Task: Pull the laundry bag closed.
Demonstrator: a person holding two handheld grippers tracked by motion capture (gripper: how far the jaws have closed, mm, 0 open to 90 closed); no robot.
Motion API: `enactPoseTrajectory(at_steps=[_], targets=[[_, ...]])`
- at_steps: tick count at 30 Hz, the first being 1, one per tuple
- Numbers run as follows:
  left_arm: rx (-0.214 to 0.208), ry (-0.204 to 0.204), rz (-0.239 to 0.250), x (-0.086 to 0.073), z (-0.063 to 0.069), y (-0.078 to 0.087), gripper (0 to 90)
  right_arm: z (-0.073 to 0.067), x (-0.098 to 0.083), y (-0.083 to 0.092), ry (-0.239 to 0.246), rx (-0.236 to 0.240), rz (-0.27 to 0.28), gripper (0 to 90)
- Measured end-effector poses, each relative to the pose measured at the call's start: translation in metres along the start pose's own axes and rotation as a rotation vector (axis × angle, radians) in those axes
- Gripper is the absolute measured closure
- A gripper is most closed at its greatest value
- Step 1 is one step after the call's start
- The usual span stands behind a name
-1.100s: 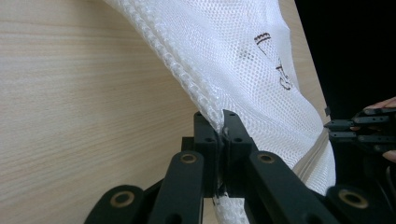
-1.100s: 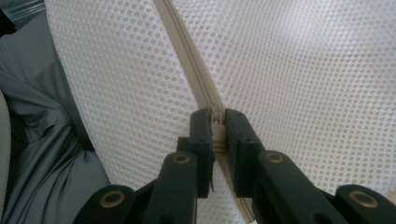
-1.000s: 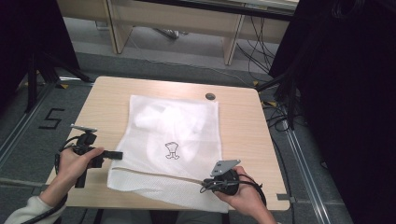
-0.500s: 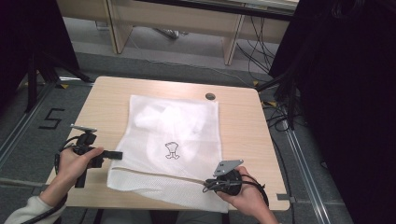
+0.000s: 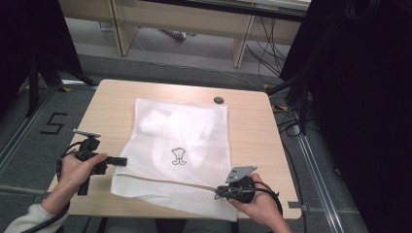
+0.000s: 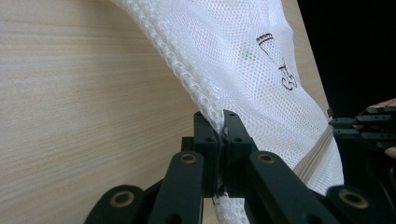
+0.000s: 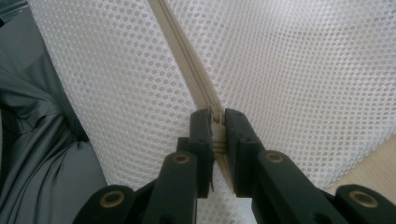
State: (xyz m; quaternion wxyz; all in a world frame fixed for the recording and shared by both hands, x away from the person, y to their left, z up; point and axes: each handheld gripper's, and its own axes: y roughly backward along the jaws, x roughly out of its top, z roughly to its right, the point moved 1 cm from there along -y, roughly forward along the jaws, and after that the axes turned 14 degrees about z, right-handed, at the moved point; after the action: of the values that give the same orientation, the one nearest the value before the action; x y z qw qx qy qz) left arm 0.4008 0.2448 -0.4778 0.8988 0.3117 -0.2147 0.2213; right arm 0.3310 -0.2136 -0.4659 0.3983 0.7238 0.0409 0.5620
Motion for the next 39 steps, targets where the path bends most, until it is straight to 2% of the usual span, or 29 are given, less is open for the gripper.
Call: enactPoseTrajectory(at_steps=[2, 3, 5, 6, 7, 8, 9, 11, 12, 14, 15, 16, 17, 18, 19, 21, 22, 24, 25, 26, 27, 29, 31, 33, 37, 38, 39], targets=[[-0.018, -0.045, 0.002, 0.001, -0.003, 0.0, 86.3, 0.0, 0.0, 0.001, 0.0, -0.003, -0.005, 82.8], [-0.001, 0.004, 0.003, 0.0, 0.0, 0.0, 86.3, 0.002, 0.0, 0.001, 0.014, -0.002, -0.001, 82.8], [0.002, 0.001, 0.003, 0.0, 0.0, 0.0, 86.3, 0.003, 0.0, 0.001, 0.021, -0.004, -0.005, 82.8], [-0.016, -0.035, 0.002, 0.001, -0.003, 0.0, 86.3, 0.004, -0.001, 0.001, 0.028, 0.012, -0.008, 82.8], [-0.012, -0.047, 0.002, 0.001, -0.004, 0.0, 86.3, 0.003, -0.001, 0.004, 0.005, 0.003, -0.026, 82.8], [-0.015, -0.044, 0.002, 0.001, -0.004, 0.0, 86.3, 0.003, -0.002, 0.004, -0.003, -0.004, -0.015, 82.8], [0.004, 0.003, 0.001, 0.0, 0.0, 0.0, 86.3, 0.004, -0.002, 0.005, -0.001, -0.011, -0.008, 82.8], [0.003, 0.001, 0.002, 0.0, 0.0, 0.0, 86.3, 0.005, -0.003, 0.006, 0.004, -0.016, -0.01, 82.8], [0.003, 0.002, 0.001, 0.0, 0.0, 0.0, 86.3, 0.005, -0.004, 0.007, -0.017, -0.011, -0.01, 82.8], [0.004, 0.0, 0.002, 0.0, 0.0, 0.0, 86.3, 0.006, -0.005, 0.008, -0.006, -0.011, -0.009, 82.8], [0.004, 0.001, 0.001, 0.0, 0.0, 0.0, 86.3, 0.006, -0.005, 0.009, -0.02, -0.002, -0.017, 82.8], [0.005, 0.001, 0.001, 0.0, 0.0, 0.0, 86.3, 0.006, -0.006, 0.008, -0.013, -0.007, -0.013, 82.8], [0.005, 0.001, 0.001, 0.0, 0.0, 0.0, 86.3, 0.009, -0.007, 0.007, 0.027, -0.008, -0.002, 82.8], [0.004, 0.001, 0.002, 0.0, 0.0, 0.0, 86.3, 0.008, -0.007, 0.008, 0.021, -0.009, -0.003, 82.8], [0.003, 0.001, 0.001, 0.0, 0.0, 0.0, 86.3, 0.007, -0.006, 0.008, -0.008, -0.008, -0.006, 82.8], [0.002, 0.002, 0.001, 0.0, 0.0, 0.0, 86.3, 0.008, -0.006, 0.009, -0.006, -0.007, -0.003, 82.8], [0.002, 0.003, 0.001, 0.0, 0.0, 0.0, 86.2, 0.009, -0.006, 0.008, 0.018, 0.003, 0.003, 82.8], [0.002, 0.003, 0.001, 0.0, 0.0, 0.0, 86.3, 0.009, -0.005, 0.01, 0.006, -0.002, -0.017, 82.8], [-0.009, -0.041, 0.003, 0.001, -0.003, 0.0, 86.3, 0.009, -0.006, 0.01, 0.007, -0.003, -0.02, 82.8], [-0.012, -0.046, 0.005, 0.002, -0.004, 0.001, 86.3, 0.008, -0.007, 0.009, 0.001, -0.018, -0.01, 82.8], [0.005, 0.007, 0.006, 0.001, -0.001, 0.001, 86.2, 0.008, -0.008, 0.01, -0.008, -0.026, -0.028, 82.8], [0.0, 0.008, 0.006, 0.001, -0.002, 0.001, 86.3, 0.011, -0.01, 0.011, -0.005, -0.025, -0.012, 82.8], [-0.011, -0.045, 0.002, 0.001, -0.004, 0.0, 86.3, 0.012, -0.011, 0.012, -0.009, -0.022, -0.009, 82.8], [-0.012, -0.043, 0.004, 0.001, -0.004, 0.0, 86.3, 0.01, -0.011, 0.012, -0.018, -0.024, -0.013, 82.8], [-0.011, -0.042, 0.001, 0.001, -0.004, 0.0, 86.3, 0.012, -0.011, 0.013, -0.005, -0.026, -0.011, 82.8], [0.004, -0.005, 0.004, 0.001, -0.002, 0.0, 86.3, 0.011, -0.011, 0.013, -0.014, -0.024, -0.014, 82.8], [0.006, -0.001, 0.005, 0.001, -0.002, 0.0, 86.3, 0.012, -0.011, 0.014, -0.019, -0.035, -0.032, 82.8]])
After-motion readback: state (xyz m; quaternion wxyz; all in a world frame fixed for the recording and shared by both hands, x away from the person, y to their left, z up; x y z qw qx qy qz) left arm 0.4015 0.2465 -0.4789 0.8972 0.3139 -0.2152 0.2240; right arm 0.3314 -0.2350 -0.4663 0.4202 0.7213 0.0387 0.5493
